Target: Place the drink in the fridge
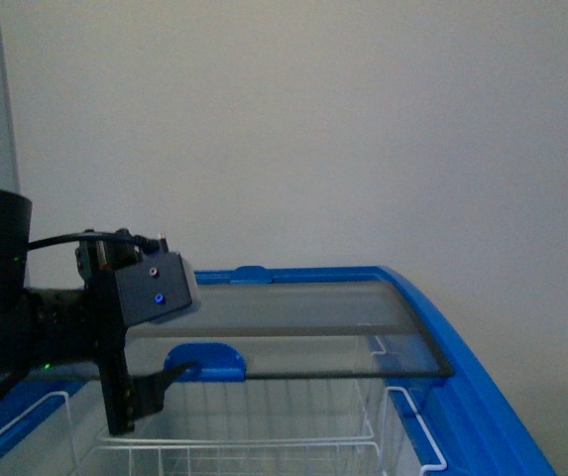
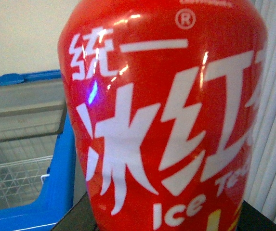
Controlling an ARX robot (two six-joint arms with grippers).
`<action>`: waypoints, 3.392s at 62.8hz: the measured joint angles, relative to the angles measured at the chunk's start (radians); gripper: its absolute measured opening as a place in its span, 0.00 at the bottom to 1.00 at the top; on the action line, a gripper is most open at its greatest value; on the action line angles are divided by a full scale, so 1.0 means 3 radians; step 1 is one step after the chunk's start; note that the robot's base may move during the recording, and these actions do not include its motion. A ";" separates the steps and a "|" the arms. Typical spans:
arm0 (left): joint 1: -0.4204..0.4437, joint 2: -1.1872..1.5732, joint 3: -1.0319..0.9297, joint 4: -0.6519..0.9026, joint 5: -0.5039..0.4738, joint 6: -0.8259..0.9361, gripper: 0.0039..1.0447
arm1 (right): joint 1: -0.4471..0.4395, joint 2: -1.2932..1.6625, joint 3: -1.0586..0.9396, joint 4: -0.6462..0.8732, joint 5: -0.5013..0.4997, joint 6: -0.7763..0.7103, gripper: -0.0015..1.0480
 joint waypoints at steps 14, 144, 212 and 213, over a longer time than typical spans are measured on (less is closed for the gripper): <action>-0.0064 0.0163 0.0449 0.0361 -0.0694 -0.0373 0.92 | 0.0000 0.0001 0.0000 0.0000 -0.0001 0.0000 0.35; 0.0395 -0.5297 -0.3820 -0.0893 -0.1528 -0.4059 0.02 | 0.0697 0.5116 0.3735 -0.0842 -0.1470 -0.4308 0.35; 0.0395 -0.6282 -0.3915 -0.1750 -0.1528 -0.4049 0.02 | 0.0504 0.6617 0.4473 0.0219 -0.1255 -0.4170 0.35; 0.0395 -0.6282 -0.3915 -0.1750 -0.1528 -0.4049 0.02 | 0.0505 0.6625 0.4470 0.0239 -0.1255 -0.4170 0.35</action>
